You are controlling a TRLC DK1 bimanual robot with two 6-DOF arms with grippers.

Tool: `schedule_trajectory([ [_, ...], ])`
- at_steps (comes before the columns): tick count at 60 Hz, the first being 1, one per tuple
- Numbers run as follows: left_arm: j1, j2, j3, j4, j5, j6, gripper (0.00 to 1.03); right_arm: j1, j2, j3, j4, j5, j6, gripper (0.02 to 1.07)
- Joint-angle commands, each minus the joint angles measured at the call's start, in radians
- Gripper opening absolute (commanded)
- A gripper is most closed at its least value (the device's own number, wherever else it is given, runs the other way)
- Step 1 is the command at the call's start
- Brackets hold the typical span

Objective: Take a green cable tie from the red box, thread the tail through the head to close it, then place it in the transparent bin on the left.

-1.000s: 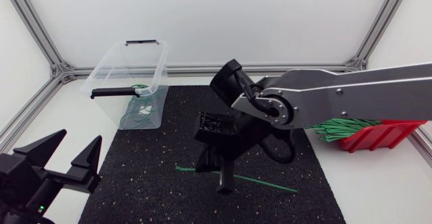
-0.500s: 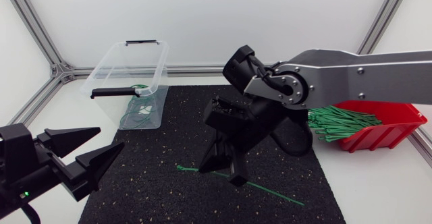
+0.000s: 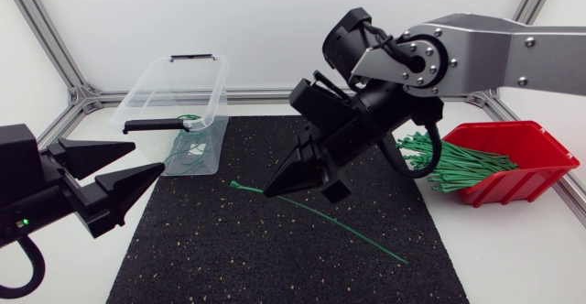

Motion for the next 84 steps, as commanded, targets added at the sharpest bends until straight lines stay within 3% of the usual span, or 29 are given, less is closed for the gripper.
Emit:
schedule_trajectory([
  [1, -0.038, 0.014, 0.028, 0.017, -0.011, 0.045, 0.91, -0.023, 0.024, 0.041, -0.025, -0.036, 0.003, 0.08],
  [6, -0.095, 0.007, 0.015, 0.038, -0.027, 0.054, 0.93, -0.034, 0.033, 0.053, -0.028, -0.052, 0.0, 0.08],
  [17, -0.231, 0.048, 0.008, 0.073, -0.186, 0.072, 0.97, -0.045, 0.053, 0.062, -0.028, -0.059, -0.008, 0.08],
  [32, -0.282, 0.074, 0.027, 0.05, -0.234, 0.071, 0.98, -0.049, 0.075, 0.087, -0.039, -0.093, -0.009, 0.08],
  [44, -0.314, 0.134, 0.024, 0.159, -0.209, 0.079, 0.98, -0.049, 0.119, 0.124, -0.054, -0.159, -0.011, 0.08],
  [52, -0.34, 0.136, -0.008, 0.285, -0.168, 0.068, 0.98, -0.051, 0.136, 0.134, -0.055, -0.203, -0.012, 0.08],
  [72, -0.358, 0.228, 0.024, 0.343, -0.031, 0.114, 0.91, -0.102, 0.159, 0.202, -0.152, -0.294, -0.087, 0.08],
  [84, -0.38, 0.286, 0.007, 0.451, -0.007, 0.117, 0.98, -0.12, 0.205, 0.234, -0.184, -0.337, -0.121, 0.08],
])
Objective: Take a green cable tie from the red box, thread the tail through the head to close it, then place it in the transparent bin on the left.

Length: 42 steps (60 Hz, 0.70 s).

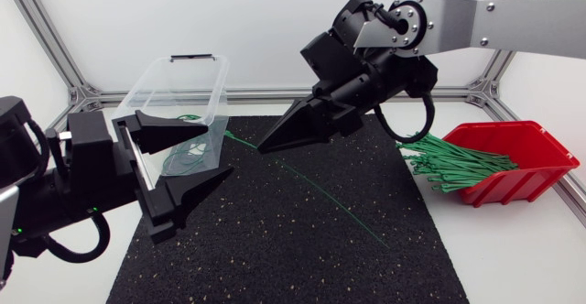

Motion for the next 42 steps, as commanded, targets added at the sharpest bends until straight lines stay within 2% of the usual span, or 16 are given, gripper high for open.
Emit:
schedule_trajectory([
  [1, -0.015, 0.032, 0.001, 0.046, 0.023, 0.021, 0.98, -0.008, 0.047, 0.025, -0.026, -0.018, -0.043, 0.08],
  [14, 0.001, 0.121, 0.042, 0.032, 0.086, 0.032, 0.97, -0.012, 0.09, 0.058, -0.032, -0.062, -0.05, 0.08],
  [25, 0.021, 0.121, 0.073, 0.002, 0.158, 0.035, 0.96, -0.017, 0.125, 0.081, -0.059, -0.096, -0.073, 0.08],
  [42, 0.019, 0.129, 0.09, 0.026, 0.175, 0.029, 0.94, -0.014, 0.174, 0.104, -0.154, -0.145, -0.165, 0.08],
])
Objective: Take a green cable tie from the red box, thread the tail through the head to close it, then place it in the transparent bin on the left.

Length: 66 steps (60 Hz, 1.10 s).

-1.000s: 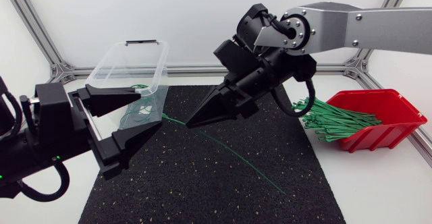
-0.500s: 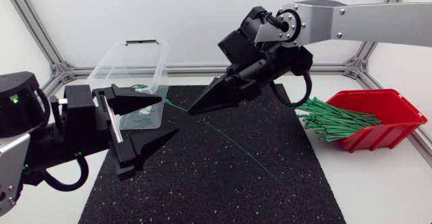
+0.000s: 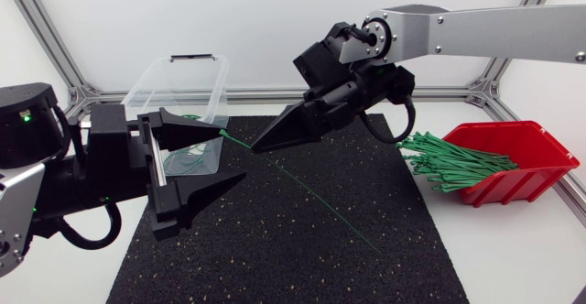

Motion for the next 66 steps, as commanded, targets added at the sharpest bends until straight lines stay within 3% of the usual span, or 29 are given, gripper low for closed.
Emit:
schedule_trajectory([
  [1, 0.006, 0.013, 0.034, 0.02, 0.018, 0.018, 0.94, -0.003, 0.04, 0.023, -0.032, -0.016, -0.051, 0.08],
  [14, 0.021, 0.045, 0.042, 0.043, 0.046, 0.009, 0.87, 0.005, 0.06, 0.029, -0.073, -0.022, -0.094, 0.08],
  [33, 0.049, 0.057, 0.037, 0.069, 0.098, 0.0, 0.86, 0.004, 0.109, 0.081, -0.177, -0.09, -0.169, 0.08],
  [39, 0.049, 0.059, 0.036, 0.081, 0.105, -0.005, 0.86, 0.01, 0.139, 0.116, -0.268, -0.093, -0.243, 0.08],
  [42, 0.047, 0.059, 0.036, 0.088, 0.108, -0.008, 0.86, 0.011, 0.168, 0.153, -0.372, -0.099, -0.333, 0.08],
  [52, 0.049, 0.054, 0.031, 0.103, 0.125, -0.014, 0.83, 0.01, 0.3, 0.302, -0.871, -0.114, -0.778, 0.08],
  [66, 0.047, 0.065, 0.013, 0.149, 0.127, -0.019, 0.83, -0.001, 0.304, 0.293, -0.86, -0.128, -0.799, 0.08],
])
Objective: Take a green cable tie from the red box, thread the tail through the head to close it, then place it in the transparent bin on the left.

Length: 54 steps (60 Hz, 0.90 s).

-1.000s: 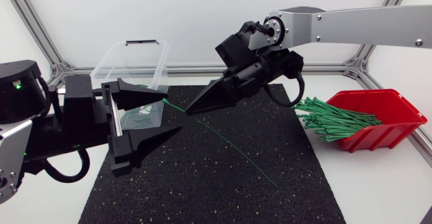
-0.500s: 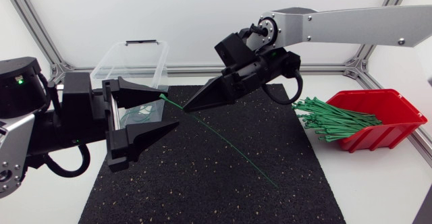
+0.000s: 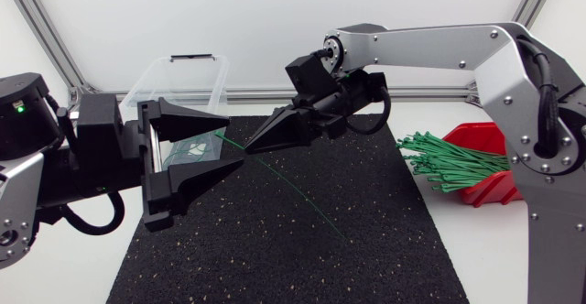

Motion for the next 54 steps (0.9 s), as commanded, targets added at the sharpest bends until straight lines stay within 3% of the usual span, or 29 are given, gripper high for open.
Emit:
schedule_trajectory([
  [1, 0.007, 0.019, -0.002, 0.031, 0.015, -0.015, 0.83, -0.003, 0.018, 0.016, -0.276, -0.015, -0.055, 0.08],
  [17, 0.012, 0.078, -0.039, 0.135, 0.033, -0.012, 0.68, -0.002, 0.015, 0.0, -0.276, -0.012, -0.061, 0.08],
  [38, 0.033, 0.124, -0.065, 0.232, 0.048, -0.018, 0.59, -0.002, -0.016, -0.046, -0.276, -0.012, -0.084, 0.08],
  [54, 0.039, 0.133, -0.068, 0.255, 0.059, -0.023, 0.37, -0.005, -0.034, -0.052, -0.276, -0.013, -0.086, 0.08],
])
